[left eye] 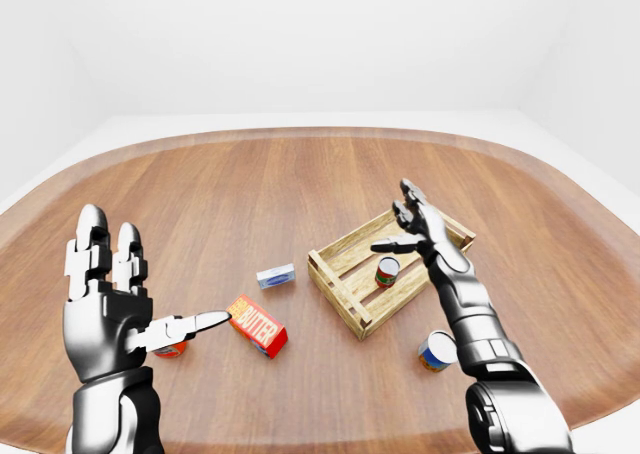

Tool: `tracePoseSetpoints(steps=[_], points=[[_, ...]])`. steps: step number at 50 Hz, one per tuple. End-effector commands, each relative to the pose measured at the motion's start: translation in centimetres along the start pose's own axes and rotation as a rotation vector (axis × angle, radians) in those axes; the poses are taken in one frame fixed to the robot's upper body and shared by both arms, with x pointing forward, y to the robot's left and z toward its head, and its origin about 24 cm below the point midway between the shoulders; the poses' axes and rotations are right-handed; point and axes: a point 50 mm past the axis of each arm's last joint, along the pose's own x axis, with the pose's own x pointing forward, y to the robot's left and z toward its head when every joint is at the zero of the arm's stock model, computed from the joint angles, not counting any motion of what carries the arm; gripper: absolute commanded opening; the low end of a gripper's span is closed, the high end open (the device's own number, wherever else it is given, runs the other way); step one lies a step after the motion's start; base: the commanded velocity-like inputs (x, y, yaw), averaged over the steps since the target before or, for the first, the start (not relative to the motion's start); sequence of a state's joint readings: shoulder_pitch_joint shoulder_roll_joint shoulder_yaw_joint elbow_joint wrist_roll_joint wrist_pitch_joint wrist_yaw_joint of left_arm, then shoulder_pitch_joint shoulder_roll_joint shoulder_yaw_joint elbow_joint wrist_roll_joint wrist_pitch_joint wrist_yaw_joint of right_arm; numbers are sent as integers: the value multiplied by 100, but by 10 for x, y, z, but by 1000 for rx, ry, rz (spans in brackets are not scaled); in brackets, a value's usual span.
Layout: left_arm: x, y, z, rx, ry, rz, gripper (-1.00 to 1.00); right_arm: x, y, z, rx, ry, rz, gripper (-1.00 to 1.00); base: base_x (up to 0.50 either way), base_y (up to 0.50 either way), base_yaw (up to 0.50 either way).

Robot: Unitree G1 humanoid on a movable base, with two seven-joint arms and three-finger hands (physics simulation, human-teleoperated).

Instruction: Pick up the tomato sauce, and put it in the wooden tray.

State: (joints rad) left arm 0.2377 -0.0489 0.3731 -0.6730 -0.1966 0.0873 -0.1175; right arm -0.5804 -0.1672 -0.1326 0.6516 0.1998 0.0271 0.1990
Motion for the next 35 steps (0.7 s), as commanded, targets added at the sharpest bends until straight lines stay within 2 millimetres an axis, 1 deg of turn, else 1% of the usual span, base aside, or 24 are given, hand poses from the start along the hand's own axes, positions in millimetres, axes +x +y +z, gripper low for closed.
tracePoseSetpoints(steps=[1,6,8,15,26,27,29,31,35], points=[[0,0,1,1,-2,-1,100,-36,-3,26,154,-200,164,100,0,0,0],[0,0,1,0,-3,1,100,-48,-8,32,211,-268,220,100,0,0,0],[0,0,0,1,-2,1,100,-51,-10,30,222,-270,233,100,0,0,0],[0,1,1,1,-5,2,100,-55,-12,18,274,-250,274,100,0,0,0],[0,1,0,0,-2,3,100,-60,-19,19,395,-313,362,100,0,0,0],[0,1,1,0,-3,3,100,-59,-18,15,394,-295,360,100,0,0,0],[0,1,1,-1,-5,4,100,-59,-18,14,397,-289,359,100,0,0,0],[0,2,1,-1,-5,6,100,-59,-14,8,387,-265,364,100,0,0,0],[-1,1,2,-1,-5,2,100,-59,-14,6,396,-262,376,100,0,0,0]])
